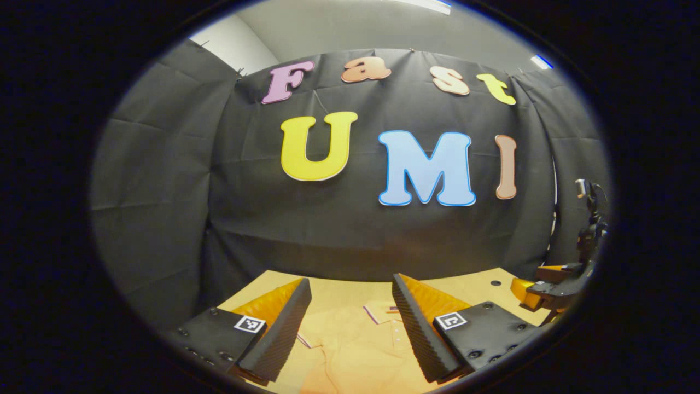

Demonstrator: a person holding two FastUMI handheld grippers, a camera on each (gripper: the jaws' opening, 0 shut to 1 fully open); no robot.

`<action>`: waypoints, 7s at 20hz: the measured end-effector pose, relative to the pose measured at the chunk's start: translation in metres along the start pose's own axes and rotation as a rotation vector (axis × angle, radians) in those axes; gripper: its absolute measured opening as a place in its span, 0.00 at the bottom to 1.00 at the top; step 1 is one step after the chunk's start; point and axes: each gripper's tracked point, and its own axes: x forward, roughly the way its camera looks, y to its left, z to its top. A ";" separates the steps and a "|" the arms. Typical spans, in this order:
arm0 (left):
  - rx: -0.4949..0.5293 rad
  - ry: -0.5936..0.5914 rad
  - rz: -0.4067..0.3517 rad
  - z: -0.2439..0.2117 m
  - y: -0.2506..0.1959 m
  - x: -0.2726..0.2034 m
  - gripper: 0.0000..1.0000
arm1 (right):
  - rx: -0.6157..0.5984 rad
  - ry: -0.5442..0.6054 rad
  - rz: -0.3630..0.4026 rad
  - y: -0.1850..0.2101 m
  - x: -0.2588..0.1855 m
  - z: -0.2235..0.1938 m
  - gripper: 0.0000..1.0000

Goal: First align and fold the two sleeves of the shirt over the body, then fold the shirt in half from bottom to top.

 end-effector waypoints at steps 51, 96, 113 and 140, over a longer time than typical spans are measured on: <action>-0.014 0.097 0.098 -0.045 0.028 -0.001 0.97 | 0.189 0.531 -0.044 -0.011 0.154 -0.177 0.06; 0.018 0.103 -0.060 -0.082 0.086 0.057 0.97 | -0.051 0.314 0.129 0.110 0.059 -0.072 0.80; -0.021 0.323 0.012 -0.218 0.142 0.173 0.97 | 0.036 0.125 0.002 0.106 -0.103 -0.002 0.95; 0.026 0.540 0.078 -0.323 0.158 0.251 0.55 | 0.032 0.197 0.016 0.105 -0.142 -0.016 0.95</action>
